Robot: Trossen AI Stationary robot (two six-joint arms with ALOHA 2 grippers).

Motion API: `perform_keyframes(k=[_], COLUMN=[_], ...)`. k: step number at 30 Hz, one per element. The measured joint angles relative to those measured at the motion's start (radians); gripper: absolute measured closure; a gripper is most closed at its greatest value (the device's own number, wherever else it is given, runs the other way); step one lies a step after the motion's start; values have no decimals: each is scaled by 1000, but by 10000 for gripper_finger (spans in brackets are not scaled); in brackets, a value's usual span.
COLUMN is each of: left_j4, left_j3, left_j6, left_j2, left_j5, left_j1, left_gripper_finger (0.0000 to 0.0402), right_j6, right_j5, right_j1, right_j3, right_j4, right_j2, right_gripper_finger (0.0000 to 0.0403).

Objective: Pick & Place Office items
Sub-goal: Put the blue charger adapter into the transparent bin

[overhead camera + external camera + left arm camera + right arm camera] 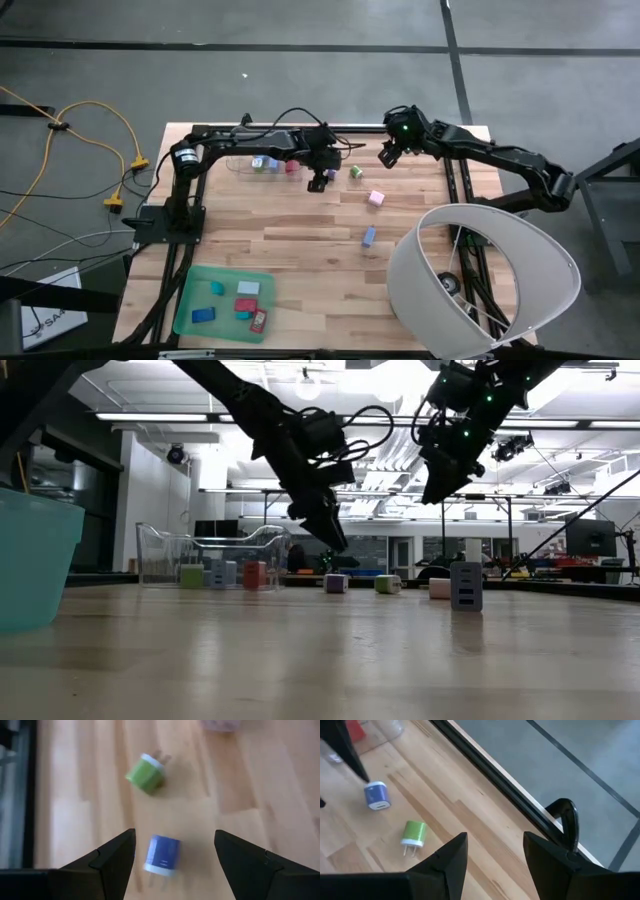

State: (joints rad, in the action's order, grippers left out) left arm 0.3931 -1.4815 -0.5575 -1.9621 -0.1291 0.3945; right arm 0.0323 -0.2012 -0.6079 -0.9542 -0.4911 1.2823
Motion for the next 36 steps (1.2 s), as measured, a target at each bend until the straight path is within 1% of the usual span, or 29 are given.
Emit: perform_keyframes(k=[4, 7, 13, 20, 26, 31, 36], left_j4=[-48, -51, -61, -58, -44, -27, -27], left_j3=[0, 0, -1, 0, 0, 0, 0], left_j6=[32, 57, 60, 74, 78, 73, 56], left_j2=[0, -3, -29, -46, -51, -51, -75], left_j5=[-12, -33, -32, -21, -25, -36, -36], left_j1=[15, 28, 46, 49, 49, 49, 49], left_gripper_finger=[140, 140, 140, 140, 140, 140, 140], right_j6=[-12, -29, -36, -37, -37, -33, -30], right_j5=[2, 18, 52, 104, 108, 134, 134], right_j1=[1, 1, 1, 1, 1, 1, 1], right_j3=[0, 0, 0, 0, 0, 0, 0], right_j4=[-1, -10, -25, -27, -29, -29, -29], right_j2=[0, 0, 0, 0, 0, 0, 0], right_gripper_finger=[223, 223, 223, 223, 223, 223, 223])
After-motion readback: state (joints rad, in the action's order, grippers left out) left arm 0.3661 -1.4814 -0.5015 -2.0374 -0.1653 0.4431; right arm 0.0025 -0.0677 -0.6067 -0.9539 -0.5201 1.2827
